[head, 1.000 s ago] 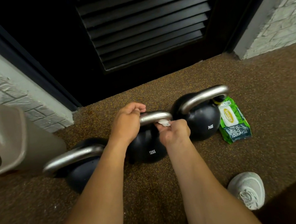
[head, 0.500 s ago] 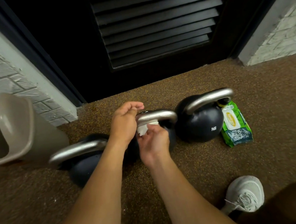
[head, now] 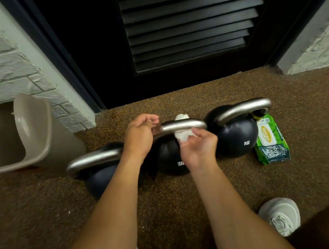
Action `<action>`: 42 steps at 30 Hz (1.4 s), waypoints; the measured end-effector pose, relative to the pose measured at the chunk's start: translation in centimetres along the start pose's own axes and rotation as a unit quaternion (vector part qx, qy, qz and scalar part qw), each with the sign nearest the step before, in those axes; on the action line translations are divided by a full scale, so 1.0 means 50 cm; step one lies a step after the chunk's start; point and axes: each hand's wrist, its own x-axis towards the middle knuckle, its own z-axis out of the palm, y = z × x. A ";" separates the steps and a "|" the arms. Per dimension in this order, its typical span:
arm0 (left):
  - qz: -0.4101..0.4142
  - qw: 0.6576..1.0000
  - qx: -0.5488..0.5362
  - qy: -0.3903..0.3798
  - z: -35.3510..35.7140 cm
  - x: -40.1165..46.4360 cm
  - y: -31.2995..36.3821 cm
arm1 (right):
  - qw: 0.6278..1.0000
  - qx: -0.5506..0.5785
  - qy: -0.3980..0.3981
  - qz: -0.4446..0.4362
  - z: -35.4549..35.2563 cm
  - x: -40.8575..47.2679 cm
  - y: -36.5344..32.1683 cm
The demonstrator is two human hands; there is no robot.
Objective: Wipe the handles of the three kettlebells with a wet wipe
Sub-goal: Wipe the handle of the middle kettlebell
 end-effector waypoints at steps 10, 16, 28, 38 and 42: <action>-0.001 1.000 -0.016 0.008 -0.021 -0.001 -0.007 | 0.991 -0.122 -0.001 -0.055 -0.003 -0.008 0.096; 0.001 1.000 -0.008 0.020 -0.038 -0.005 -0.017 | 0.904 -0.411 -0.010 -0.115 -0.029 -0.005 0.132; -0.005 0.999 -0.022 0.029 -0.054 -0.002 -0.019 | 0.402 -0.876 -0.070 -0.257 -0.046 0.015 0.128; -0.004 0.999 -0.029 0.035 -0.067 -0.014 -0.016 | 0.576 -0.792 -0.012 -0.199 -0.060 -0.028 0.147; -0.003 0.999 -0.027 0.034 -0.075 -0.017 -0.018 | 0.560 -0.799 0.012 -0.217 -0.043 -0.007 0.153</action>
